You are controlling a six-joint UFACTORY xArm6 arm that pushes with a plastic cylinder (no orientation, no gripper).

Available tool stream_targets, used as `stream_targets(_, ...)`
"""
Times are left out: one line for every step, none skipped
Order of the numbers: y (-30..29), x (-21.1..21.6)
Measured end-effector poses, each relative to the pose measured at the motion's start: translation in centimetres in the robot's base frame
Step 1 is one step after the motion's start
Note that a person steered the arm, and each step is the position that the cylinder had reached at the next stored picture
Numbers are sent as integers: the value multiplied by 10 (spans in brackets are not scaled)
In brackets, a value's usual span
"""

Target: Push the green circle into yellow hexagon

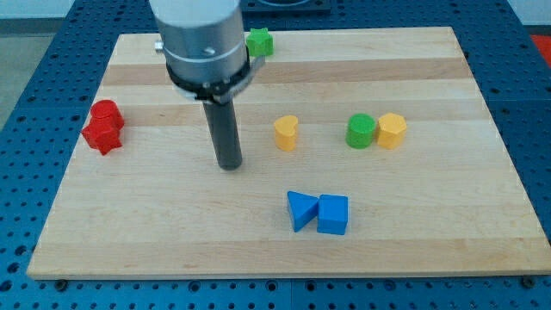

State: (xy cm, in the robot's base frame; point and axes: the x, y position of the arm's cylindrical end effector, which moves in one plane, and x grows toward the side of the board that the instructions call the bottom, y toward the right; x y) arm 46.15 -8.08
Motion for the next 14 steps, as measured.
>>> stream_targets(14,-40)
stream_targets(40,-52)
stream_targets(56,-52)
stream_targets(28,-51)
stream_targets(22,-36)
stream_targets(27,-32)
stream_targets(33,-32)
stream_targets(23,-32)
stream_targets(34,-14)
stream_targets(62,9)
stream_targets(110,12)
stream_targets(146,10)
stream_targets(157,9)
stream_targets(157,-11)
